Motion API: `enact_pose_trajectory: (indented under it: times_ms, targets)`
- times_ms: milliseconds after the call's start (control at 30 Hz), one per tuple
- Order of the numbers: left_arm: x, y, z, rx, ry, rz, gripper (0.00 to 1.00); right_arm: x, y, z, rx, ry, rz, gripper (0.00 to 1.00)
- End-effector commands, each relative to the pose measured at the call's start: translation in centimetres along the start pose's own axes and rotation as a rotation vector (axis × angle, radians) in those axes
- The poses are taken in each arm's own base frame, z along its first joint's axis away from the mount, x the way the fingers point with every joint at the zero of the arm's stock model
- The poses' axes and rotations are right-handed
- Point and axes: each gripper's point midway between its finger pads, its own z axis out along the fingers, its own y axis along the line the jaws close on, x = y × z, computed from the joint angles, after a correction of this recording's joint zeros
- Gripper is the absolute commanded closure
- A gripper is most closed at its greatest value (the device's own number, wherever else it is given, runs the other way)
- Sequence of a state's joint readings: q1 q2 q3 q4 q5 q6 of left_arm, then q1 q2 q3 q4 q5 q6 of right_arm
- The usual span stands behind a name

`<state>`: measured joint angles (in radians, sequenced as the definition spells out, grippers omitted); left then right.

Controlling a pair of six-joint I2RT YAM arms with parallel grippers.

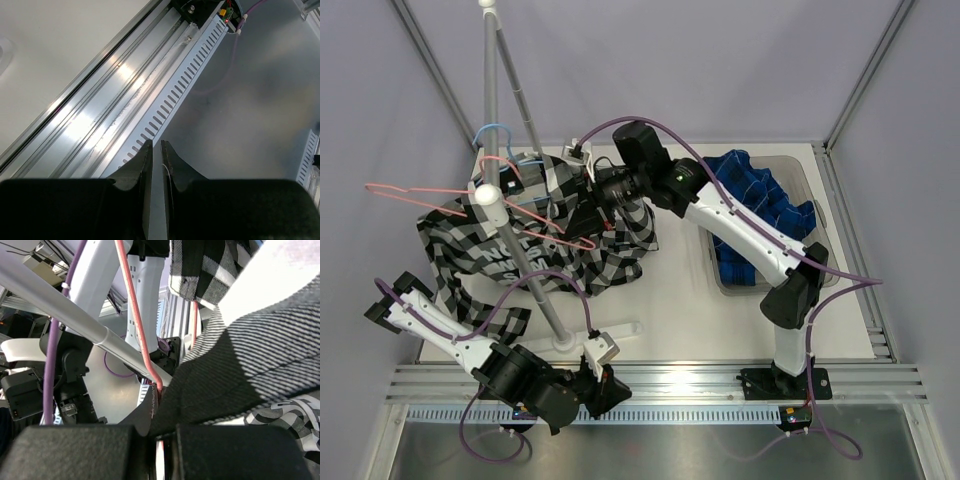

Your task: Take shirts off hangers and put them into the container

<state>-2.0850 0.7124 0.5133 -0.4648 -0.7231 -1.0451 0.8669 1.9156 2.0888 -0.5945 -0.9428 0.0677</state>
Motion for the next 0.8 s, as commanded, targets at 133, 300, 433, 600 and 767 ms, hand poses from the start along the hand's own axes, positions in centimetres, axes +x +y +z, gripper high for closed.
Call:
enact_pose_trajectory:
  times_ms: [133, 300, 433, 600, 767]
  targets:
    - [-1.6, -0.6, -0.3, -0.004, -0.061, -0.043, 0.85, -0.6, -0.1, -1.8, 0.074, -0.028, -0.108, 0.99]
    - [-1.5, -0.5, -0.3, -0.008, -0.062, -0.054, 0.84, 0.4, -1.4, -2.7, 0.196, -0.008, -0.087, 0.84]
    - [-1.9, -0.1, -0.4, -0.03, -0.074, -0.083, 0.83, 0.7, -1.6, -4.0, 0.28, -0.013, -0.087, 0.52]
    - [-2.4, 0.7, -0.4, -0.076, -0.098, -0.121, 0.8, 1.2, -1.0, -5.5, 0.338, -0.019, -0.087, 0.16]
    - [-2.8, 1.3, -0.2, -0.121, -0.112, -0.146, 0.8, -0.6, -1.0, -8.6, 0.51, -0.077, -0.141, 0.05]
